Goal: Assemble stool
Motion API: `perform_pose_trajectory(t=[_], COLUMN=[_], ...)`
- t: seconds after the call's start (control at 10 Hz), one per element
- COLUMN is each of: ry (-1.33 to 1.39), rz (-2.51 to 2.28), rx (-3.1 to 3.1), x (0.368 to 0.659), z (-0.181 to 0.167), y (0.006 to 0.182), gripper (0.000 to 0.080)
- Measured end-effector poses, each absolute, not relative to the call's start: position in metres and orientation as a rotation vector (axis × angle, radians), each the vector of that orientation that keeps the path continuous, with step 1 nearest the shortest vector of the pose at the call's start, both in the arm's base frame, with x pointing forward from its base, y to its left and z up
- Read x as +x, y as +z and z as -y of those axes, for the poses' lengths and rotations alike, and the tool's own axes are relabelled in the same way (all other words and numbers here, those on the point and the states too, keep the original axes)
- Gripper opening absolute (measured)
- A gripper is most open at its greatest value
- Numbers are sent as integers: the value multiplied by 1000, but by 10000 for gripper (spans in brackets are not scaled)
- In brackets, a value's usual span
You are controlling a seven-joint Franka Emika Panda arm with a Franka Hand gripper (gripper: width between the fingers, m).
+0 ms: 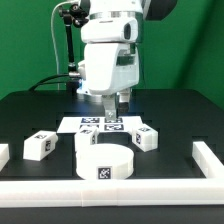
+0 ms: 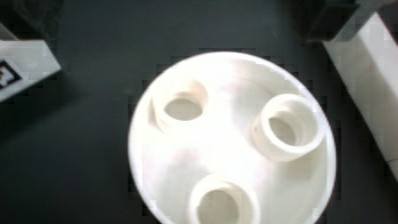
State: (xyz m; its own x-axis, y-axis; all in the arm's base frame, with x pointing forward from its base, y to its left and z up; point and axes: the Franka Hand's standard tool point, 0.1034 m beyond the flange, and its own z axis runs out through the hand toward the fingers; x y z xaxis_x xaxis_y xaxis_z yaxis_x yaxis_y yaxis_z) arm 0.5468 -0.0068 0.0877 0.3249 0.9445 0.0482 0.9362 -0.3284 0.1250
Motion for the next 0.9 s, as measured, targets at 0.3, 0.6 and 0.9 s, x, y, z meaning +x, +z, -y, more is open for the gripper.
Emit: perform_pose_trajectory(t=[0.3, 0.6, 0.9], ry=[158, 109, 82], rz=[-1814, -1920, -1921], rx=[2471, 2423, 2450], x=[546, 543, 533], z=[9, 17, 22], y=[85, 62, 41], gripper=[649, 649, 649])
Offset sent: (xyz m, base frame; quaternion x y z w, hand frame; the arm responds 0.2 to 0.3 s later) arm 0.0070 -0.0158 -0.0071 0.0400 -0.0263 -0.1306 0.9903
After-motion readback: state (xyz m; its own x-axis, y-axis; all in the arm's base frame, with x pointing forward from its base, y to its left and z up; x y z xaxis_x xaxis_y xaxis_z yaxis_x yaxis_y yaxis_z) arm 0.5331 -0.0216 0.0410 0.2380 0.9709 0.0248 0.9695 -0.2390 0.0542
